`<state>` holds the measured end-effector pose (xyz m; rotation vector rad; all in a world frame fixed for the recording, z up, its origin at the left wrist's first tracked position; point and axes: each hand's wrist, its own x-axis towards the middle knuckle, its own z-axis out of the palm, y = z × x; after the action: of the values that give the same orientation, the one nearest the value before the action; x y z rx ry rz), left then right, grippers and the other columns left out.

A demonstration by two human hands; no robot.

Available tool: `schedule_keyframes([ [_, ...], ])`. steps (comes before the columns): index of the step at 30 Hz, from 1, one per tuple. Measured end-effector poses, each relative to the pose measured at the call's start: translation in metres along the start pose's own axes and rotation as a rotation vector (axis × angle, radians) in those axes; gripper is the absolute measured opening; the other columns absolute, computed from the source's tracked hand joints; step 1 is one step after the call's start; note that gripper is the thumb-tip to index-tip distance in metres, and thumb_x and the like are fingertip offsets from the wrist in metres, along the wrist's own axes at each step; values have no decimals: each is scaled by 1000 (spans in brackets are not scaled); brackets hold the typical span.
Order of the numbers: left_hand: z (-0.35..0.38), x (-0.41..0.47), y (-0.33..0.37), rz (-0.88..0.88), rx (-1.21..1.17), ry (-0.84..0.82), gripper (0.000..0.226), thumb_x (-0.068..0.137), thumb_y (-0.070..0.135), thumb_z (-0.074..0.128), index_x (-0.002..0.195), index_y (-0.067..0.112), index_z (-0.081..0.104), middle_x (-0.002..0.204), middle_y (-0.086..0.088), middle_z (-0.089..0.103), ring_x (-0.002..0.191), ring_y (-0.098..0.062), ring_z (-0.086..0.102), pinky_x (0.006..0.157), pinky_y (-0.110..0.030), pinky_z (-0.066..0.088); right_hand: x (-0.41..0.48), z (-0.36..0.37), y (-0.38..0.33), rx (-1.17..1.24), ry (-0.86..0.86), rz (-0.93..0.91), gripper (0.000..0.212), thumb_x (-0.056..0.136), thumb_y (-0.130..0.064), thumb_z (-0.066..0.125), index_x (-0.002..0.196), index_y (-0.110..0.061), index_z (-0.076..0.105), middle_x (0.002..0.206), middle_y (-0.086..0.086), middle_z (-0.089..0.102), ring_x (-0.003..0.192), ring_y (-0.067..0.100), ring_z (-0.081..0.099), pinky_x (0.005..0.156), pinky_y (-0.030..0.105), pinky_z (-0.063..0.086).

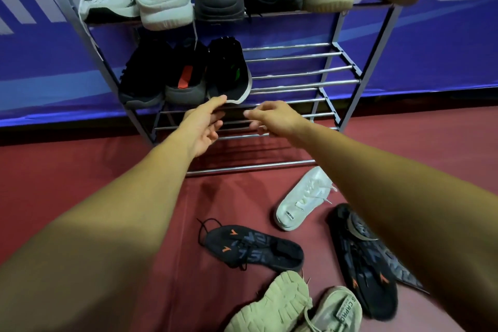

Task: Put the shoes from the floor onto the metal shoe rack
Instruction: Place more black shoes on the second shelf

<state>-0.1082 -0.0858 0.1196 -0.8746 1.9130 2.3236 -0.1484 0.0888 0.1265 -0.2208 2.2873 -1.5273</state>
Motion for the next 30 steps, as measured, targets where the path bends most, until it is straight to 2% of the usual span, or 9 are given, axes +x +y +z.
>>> schedule_keyframes([
  [4, 14, -19, -8, 66, 312, -23, 32, 85, 47, 70, 103, 21, 71, 96, 2, 70, 70, -8, 55, 57, -22, 32, -26, -24, 26, -270, -35, 34, 21, 93, -22, 67, 99, -2, 70, 78, 7, 66, 62, 16, 54, 50, 18, 43],
  [8, 38, -39, -25, 127, 677, -158, 33, 88, 43, 67, 106, 16, 72, 103, -1, 73, 84, -14, 59, 59, -25, 35, -52, -51, 50, -488, -96, 109, 19, 94, -17, 65, 93, 1, 70, 85, 12, 71, 71, 23, 67, 71, 31, 57],
  [11, 58, -49, -39, 165, 872, -280, 33, 88, 39, 69, 104, 11, 73, 96, -3, 72, 78, -13, 59, 57, -23, 38, -77, -71, 62, -609, -128, 151, 20, 94, -21, 65, 97, -2, 70, 91, 12, 72, 76, 25, 68, 58, 25, 52],
  [13, 70, -53, -48, 189, 948, -355, 34, 87, 35, 72, 103, 5, 73, 88, -4, 69, 71, -13, 56, 56, -22, 41, -90, -83, 72, -655, -141, 196, 21, 94, -19, 66, 104, -2, 70, 94, 12, 71, 75, 23, 68, 57, 25, 50],
  [16, 88, -58, -61, 205, 1035, -432, 35, 79, 38, 75, 95, 7, 74, 85, -4, 71, 76, -18, 62, 84, -35, 55, -107, -99, 89, -785, -166, 255, 26, 94, -21, 65, 107, 0, 72, 101, 11, 75, 80, 25, 73, 66, 29, 55],
  [18, 101, -62, -70, 224, 1132, -472, 31, 77, 40, 74, 91, 12, 75, 90, -4, 74, 83, -19, 65, 91, -37, 54, -115, -109, 101, -841, -182, 296, 29, 94, -22, 65, 110, 0, 72, 105, 13, 76, 90, 27, 75, 79, 34, 58],
  [23, 137, -66, -93, 266, 1285, -557, 26, 82, 40, 74, 96, 18, 71, 94, 1, 68, 86, -17, 61, 83, -32, 51, -135, -136, 128, -944, -201, 363, 30, 91, -26, 67, 113, -6, 71, 100, 11, 77, 86, 23, 75, 79, 32, 59],
  [27, 171, -71, -111, 283, 1414, -643, 27, 84, 38, 70, 99, 16, 72, 102, -1, 70, 94, -21, 63, 81, -32, 50, -145, -153, 149, -1014, -244, 411, 33, 94, -29, 61, 118, -8, 68, 97, 10, 77, 95, 24, 73, 83, 31, 57],
  [30, 195, -69, -128, 280, 1478, -696, 29, 85, 36, 69, 104, 14, 71, 94, 2, 65, 83, -15, 57, 64, -25, 43, -148, -166, 169, -1008, -274, 426, 34, 95, -30, 62, 122, -10, 64, 91, 8, 76, 91, 23, 72, 74, 29, 55],
])
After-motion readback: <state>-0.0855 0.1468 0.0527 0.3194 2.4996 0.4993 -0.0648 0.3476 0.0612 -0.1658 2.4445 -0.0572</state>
